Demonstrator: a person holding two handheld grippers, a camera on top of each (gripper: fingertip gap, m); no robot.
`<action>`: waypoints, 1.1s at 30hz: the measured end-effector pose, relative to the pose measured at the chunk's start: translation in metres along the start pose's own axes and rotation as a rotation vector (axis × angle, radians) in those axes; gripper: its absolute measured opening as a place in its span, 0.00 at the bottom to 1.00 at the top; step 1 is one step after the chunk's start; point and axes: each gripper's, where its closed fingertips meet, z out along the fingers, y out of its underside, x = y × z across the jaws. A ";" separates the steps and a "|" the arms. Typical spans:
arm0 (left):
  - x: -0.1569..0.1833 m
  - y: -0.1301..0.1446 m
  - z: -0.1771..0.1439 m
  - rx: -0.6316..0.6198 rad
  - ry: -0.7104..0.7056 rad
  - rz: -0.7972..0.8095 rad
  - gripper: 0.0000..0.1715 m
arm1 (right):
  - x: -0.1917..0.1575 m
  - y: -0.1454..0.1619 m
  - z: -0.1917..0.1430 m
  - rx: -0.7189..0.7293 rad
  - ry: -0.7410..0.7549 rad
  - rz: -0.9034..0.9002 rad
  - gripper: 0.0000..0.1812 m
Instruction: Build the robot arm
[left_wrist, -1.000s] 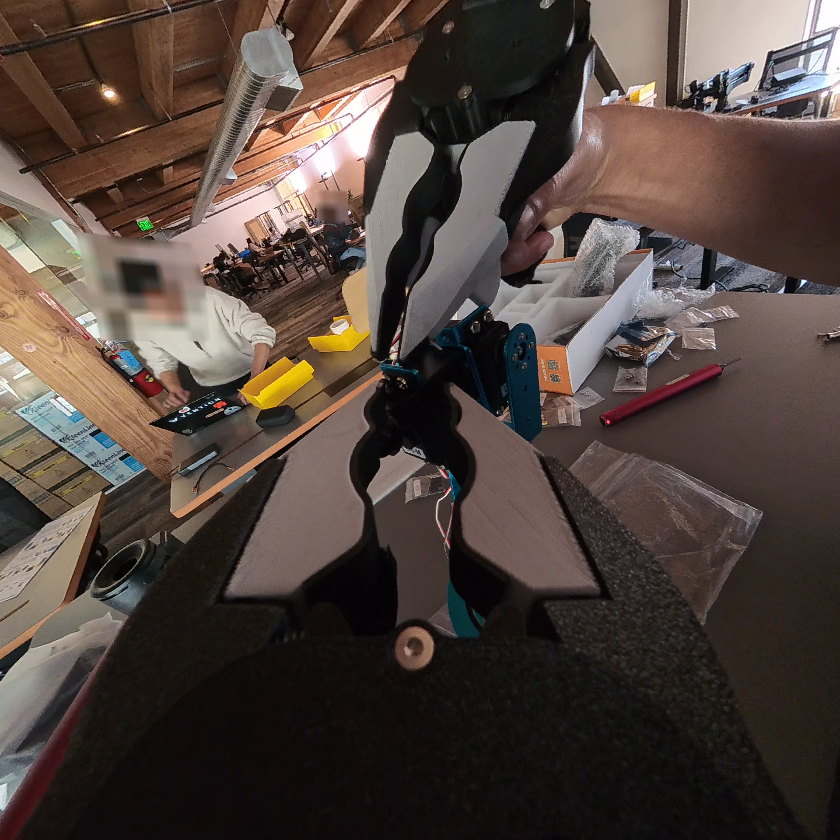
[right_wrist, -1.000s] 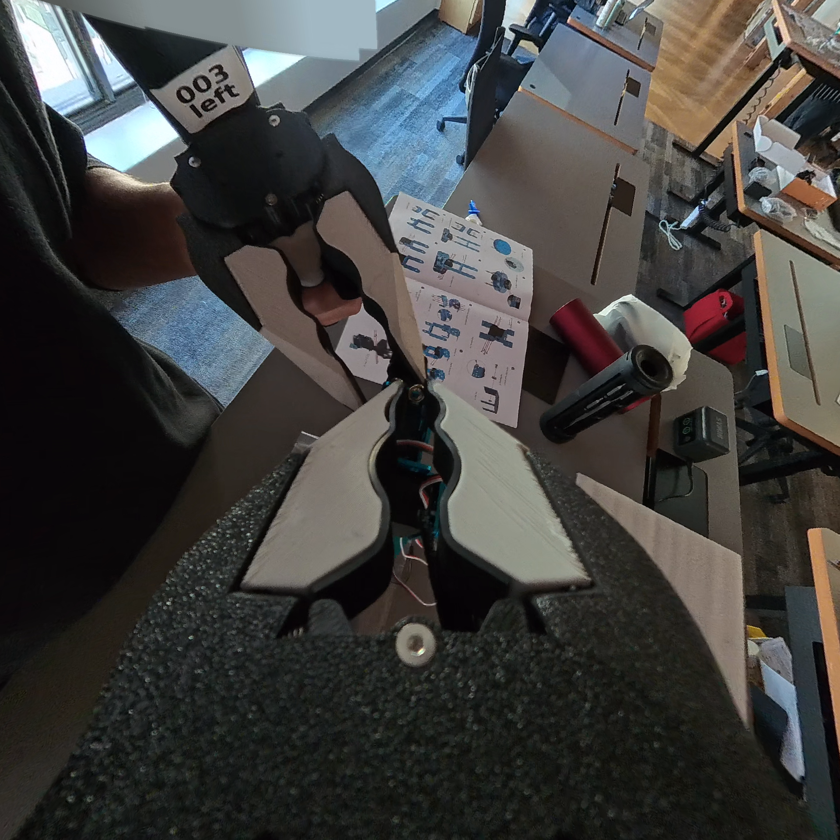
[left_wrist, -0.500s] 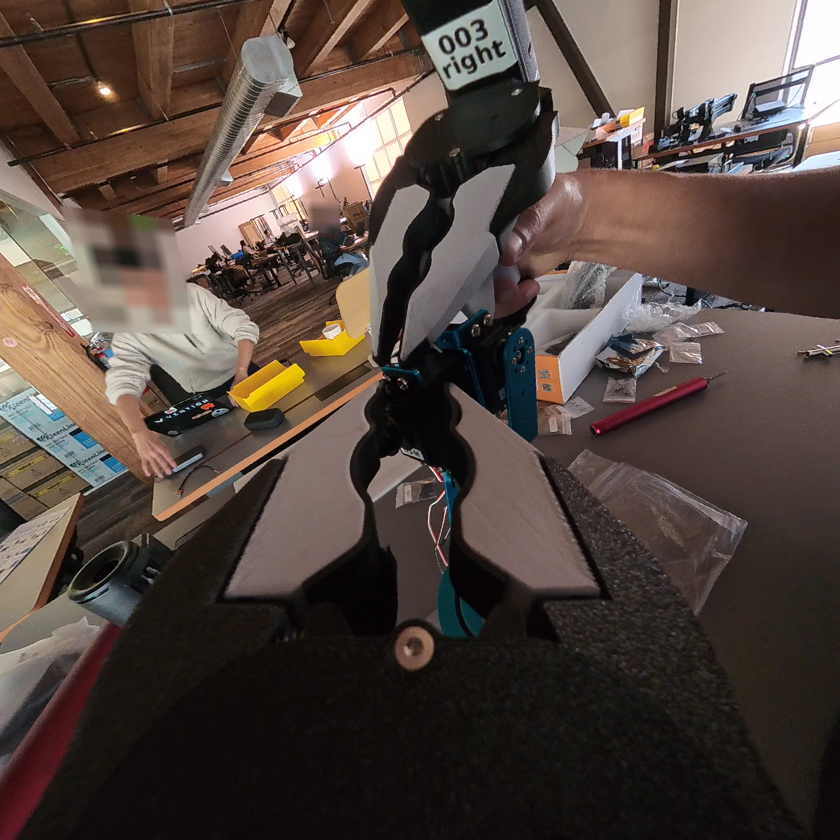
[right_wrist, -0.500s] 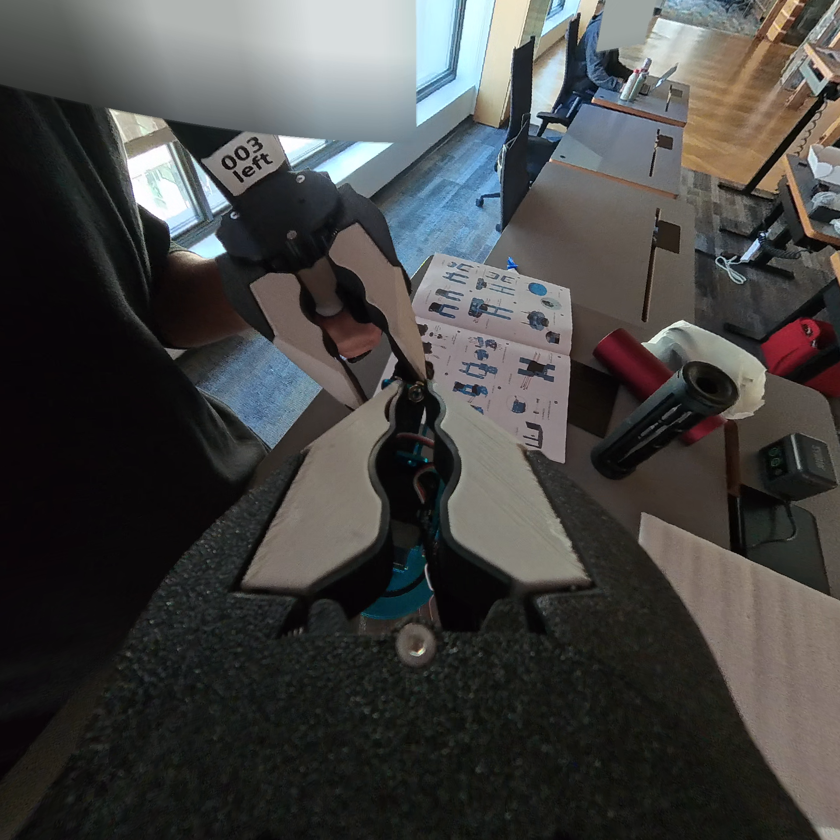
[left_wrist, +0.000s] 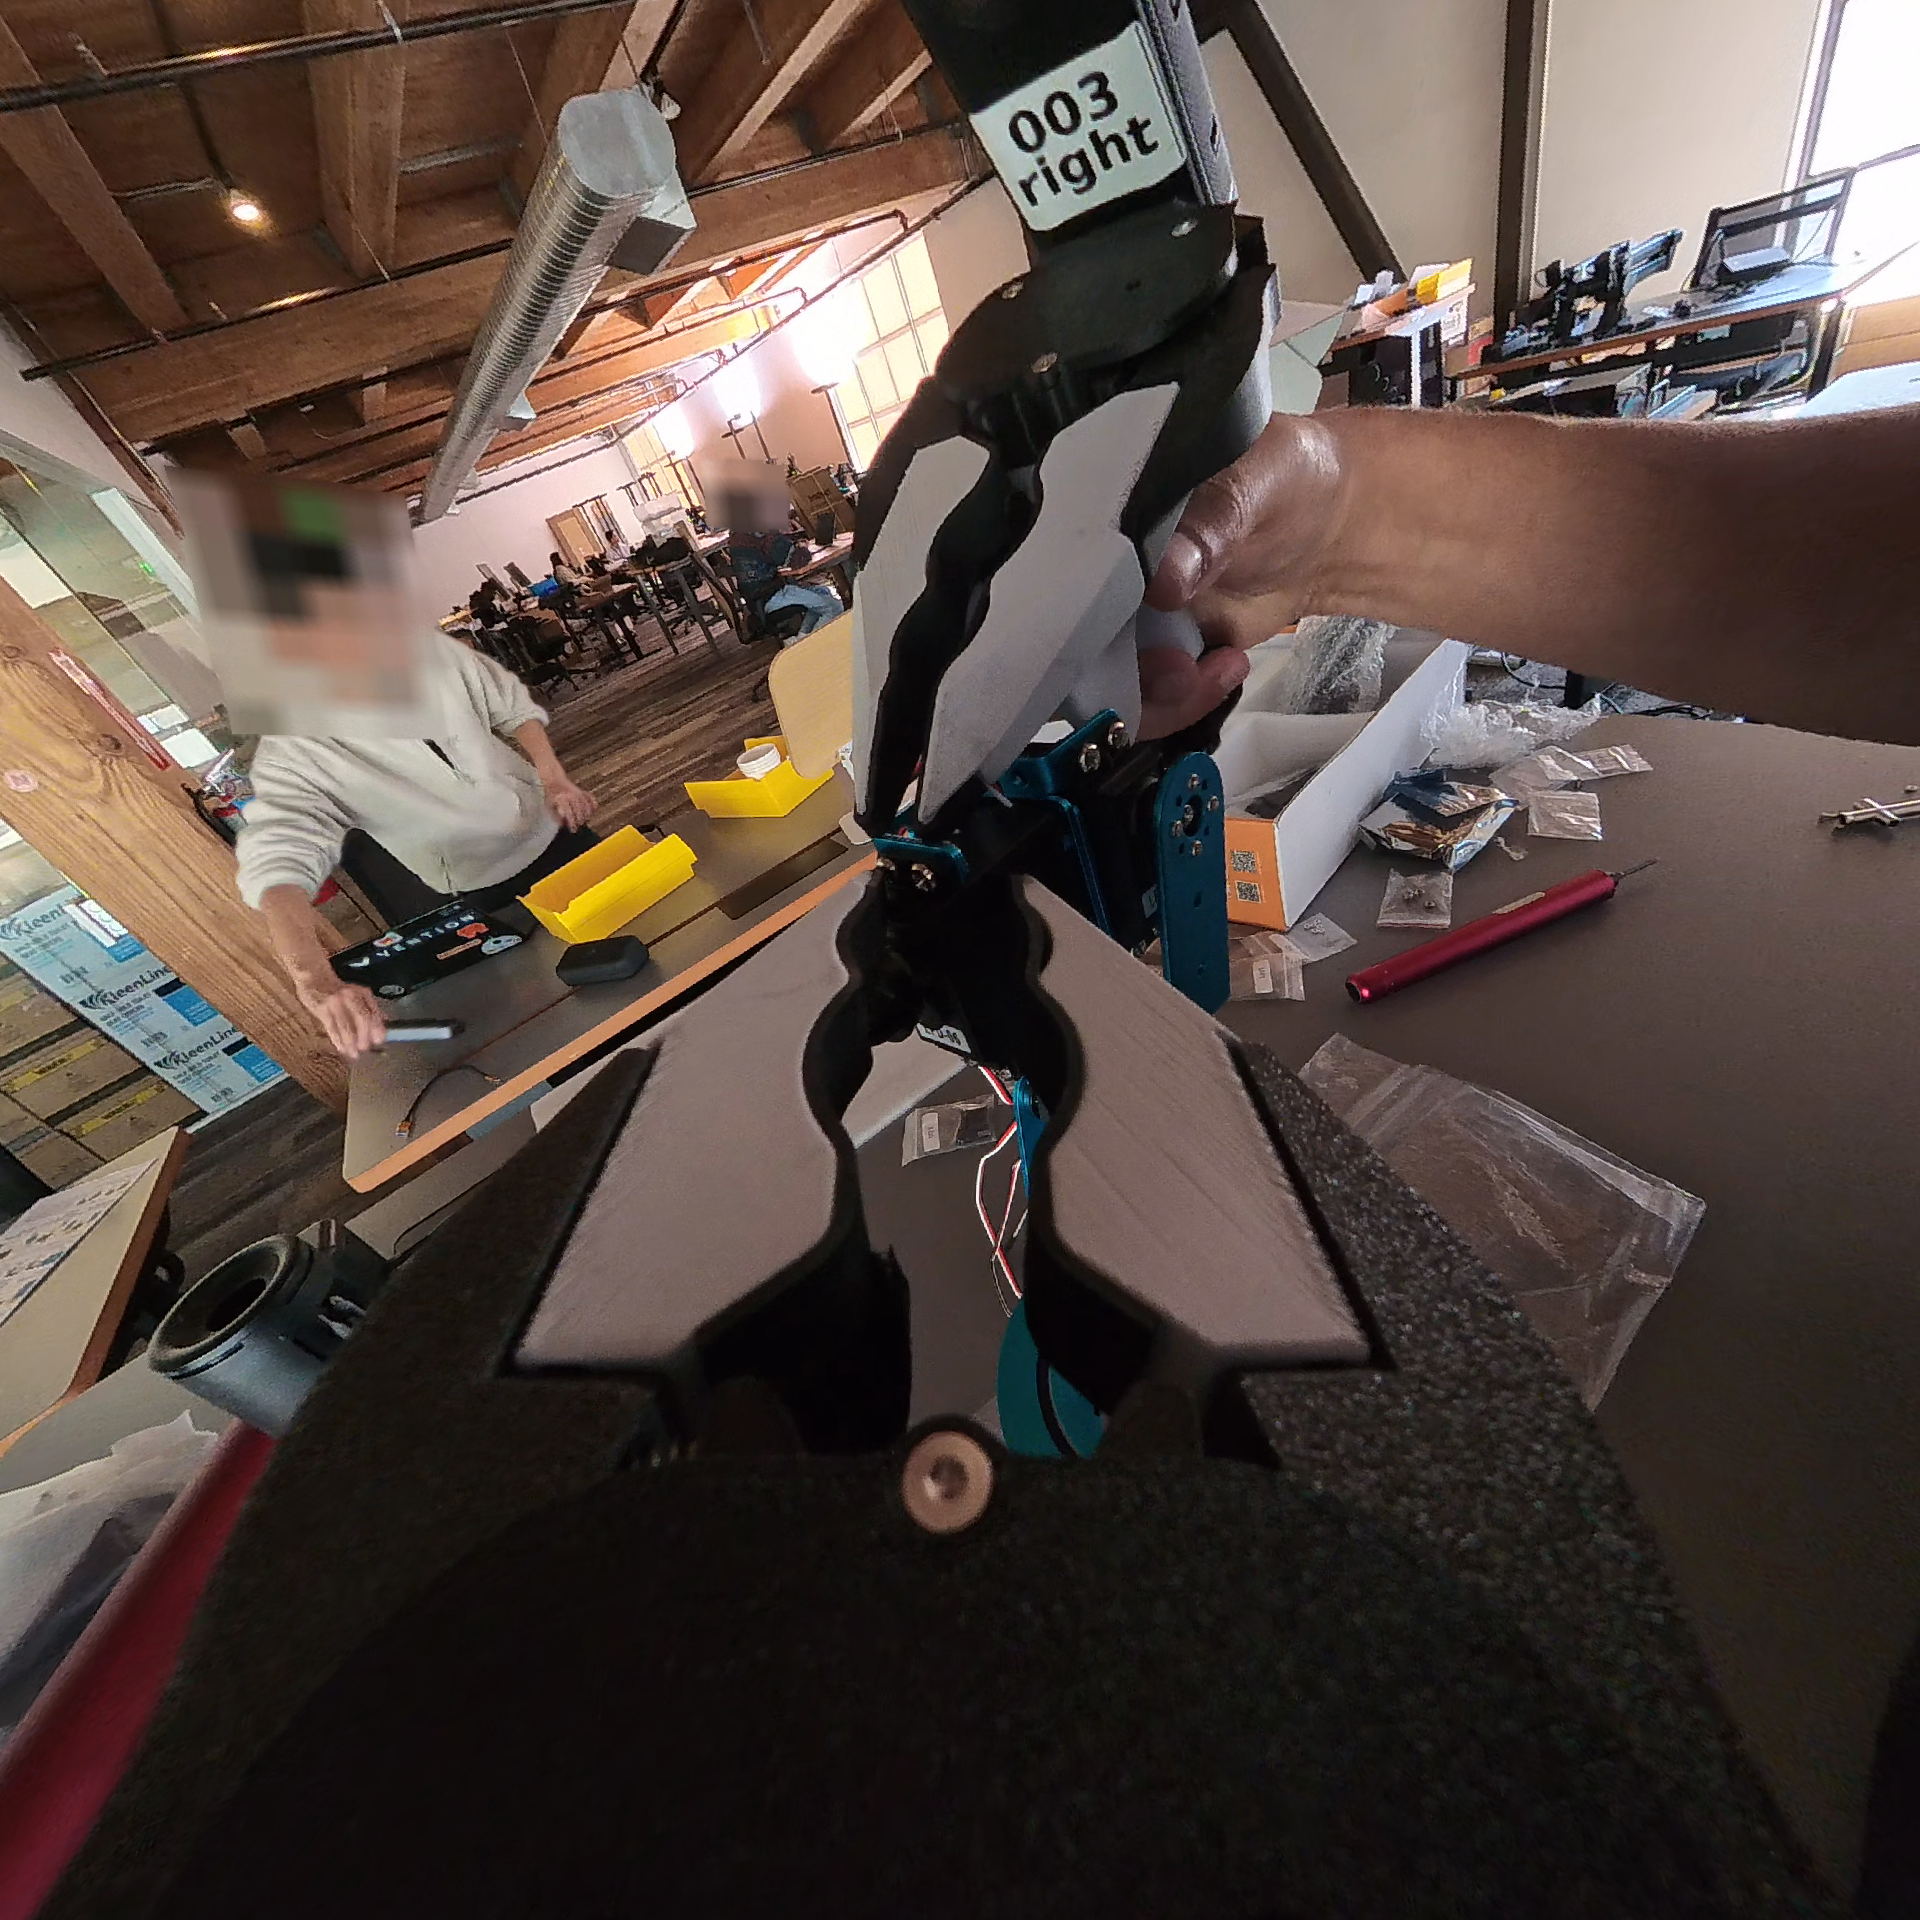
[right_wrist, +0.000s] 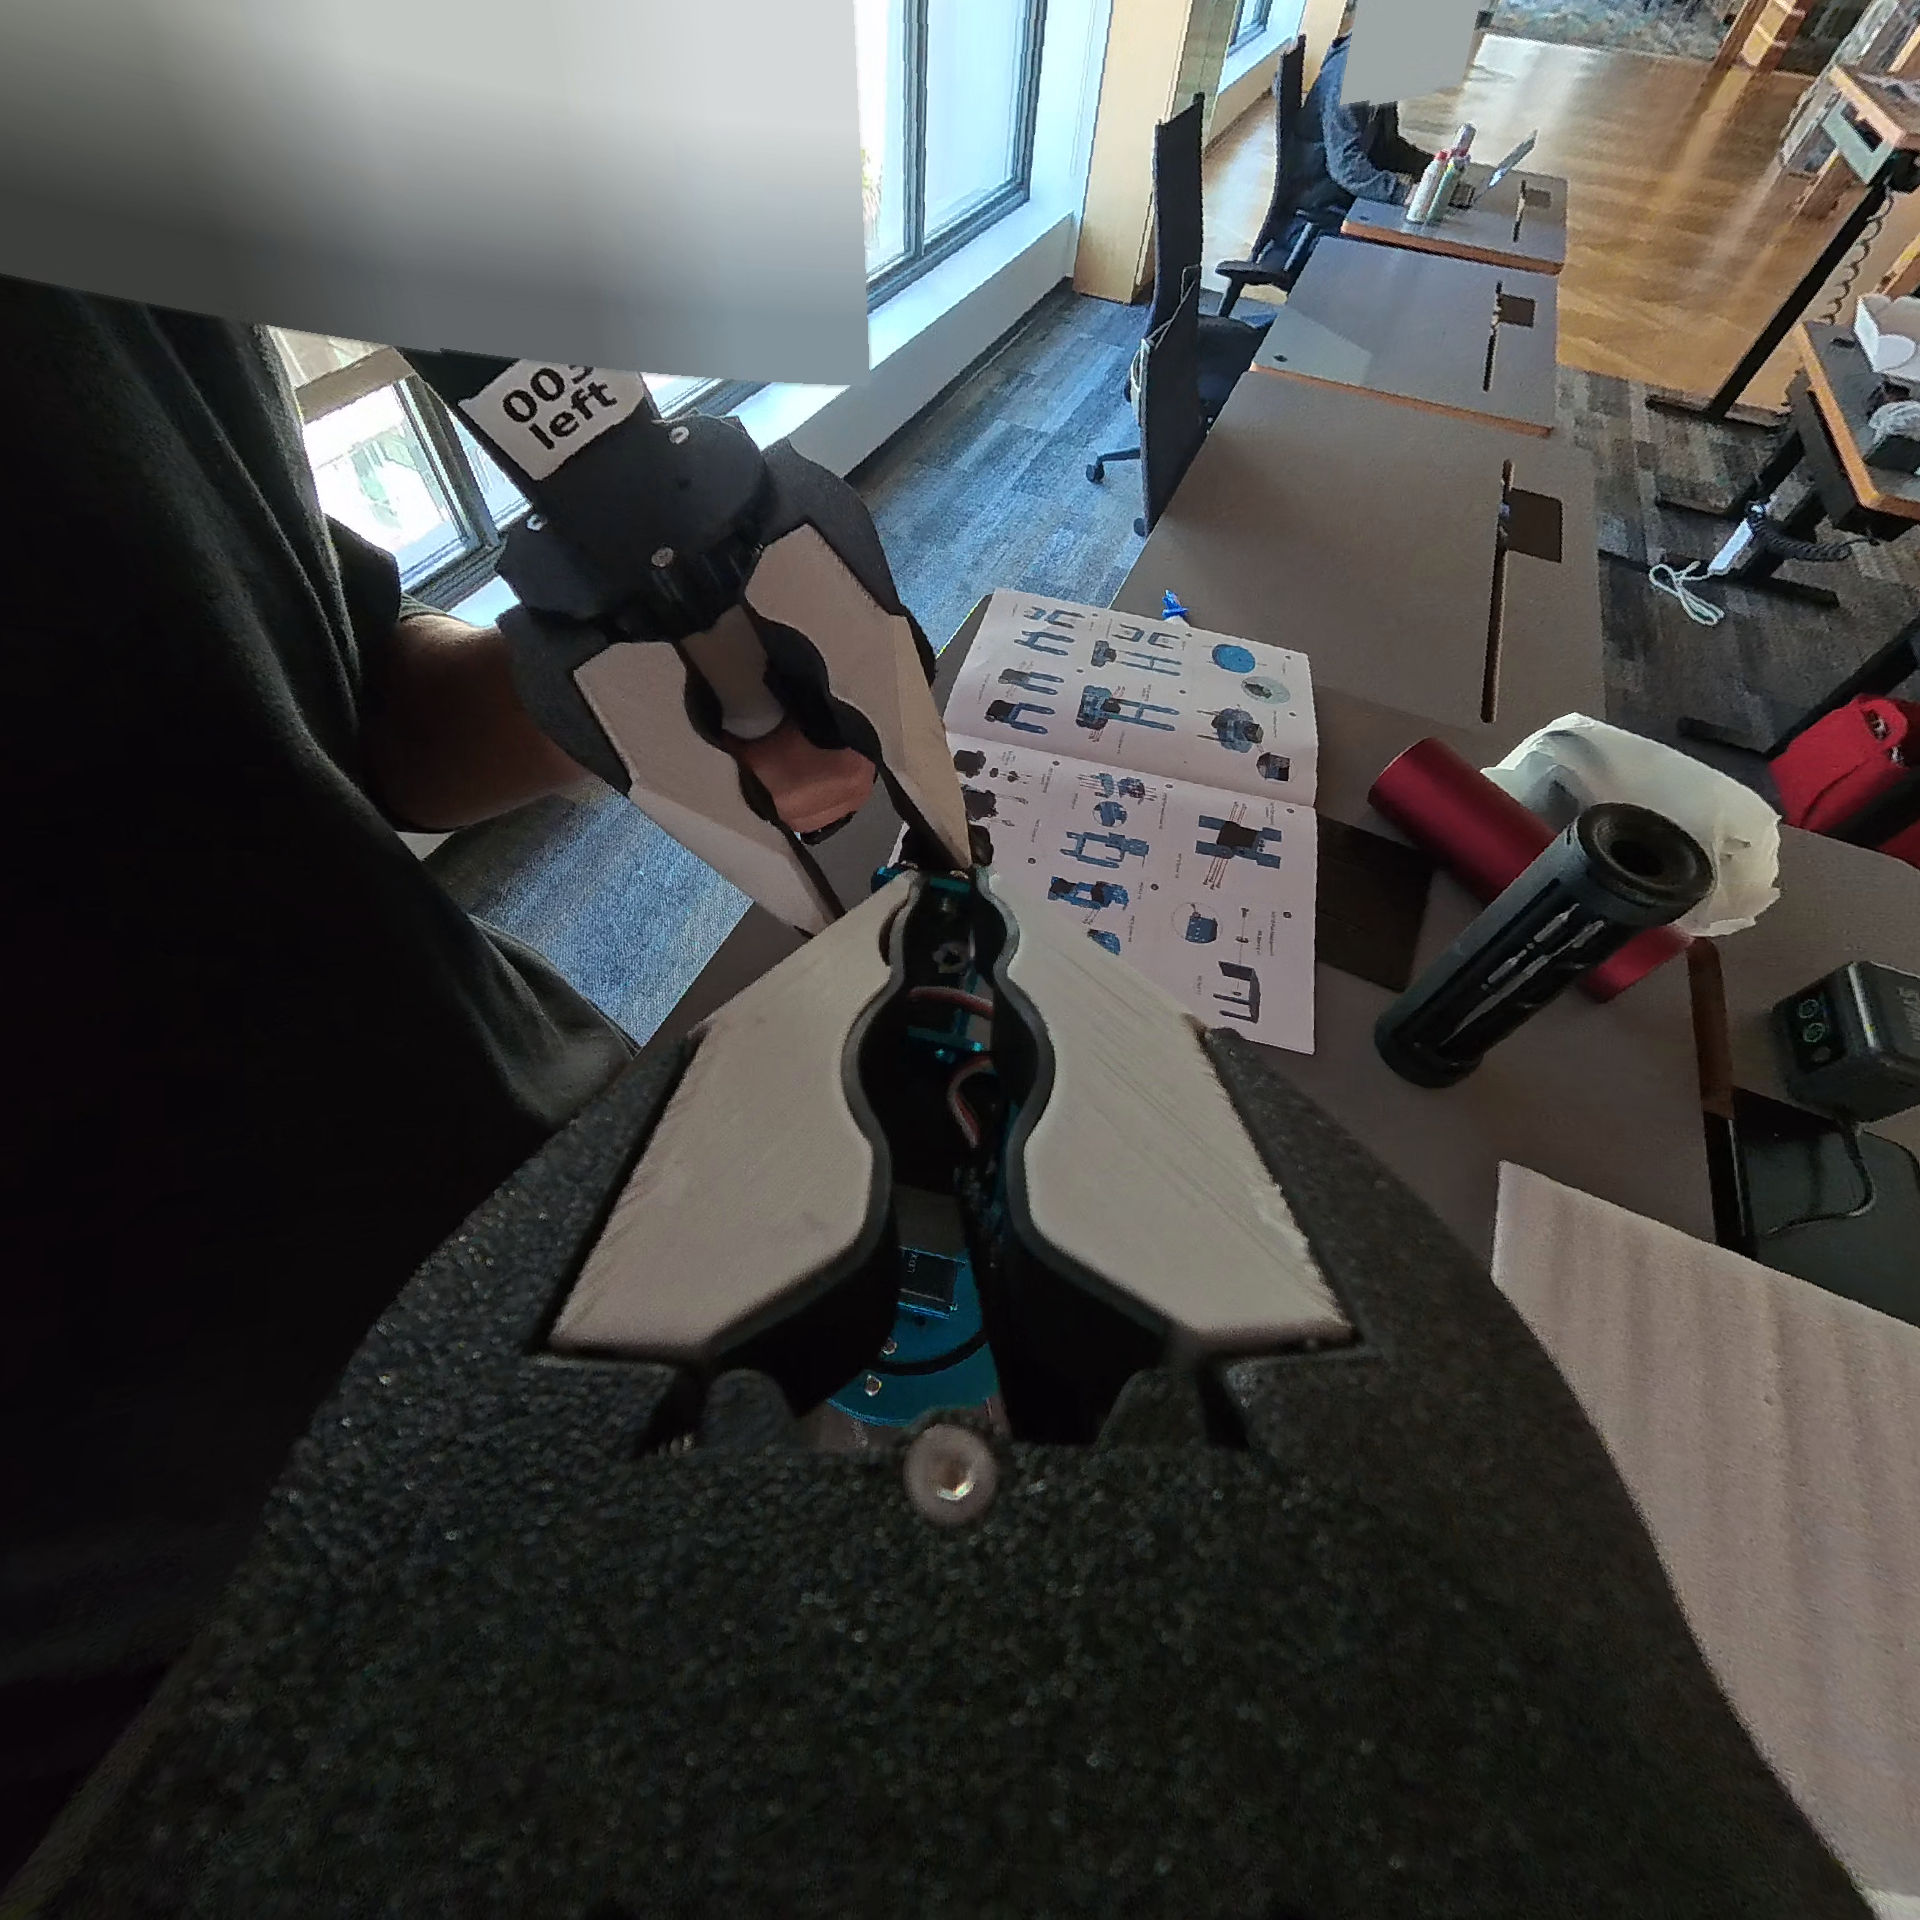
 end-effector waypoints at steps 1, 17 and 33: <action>0.000 0.000 0.000 0.000 -0.001 0.001 0.13 | 0.000 0.000 0.000 0.001 0.001 0.001 0.04; 0.000 0.000 0.001 -0.013 0.002 0.035 0.13 | -0.016 0.011 -0.016 -0.421 0.095 -0.155 0.20; 0.000 0.000 0.000 -0.002 0.018 0.051 0.13 | -0.029 0.013 -0.006 -0.560 0.209 -0.202 0.15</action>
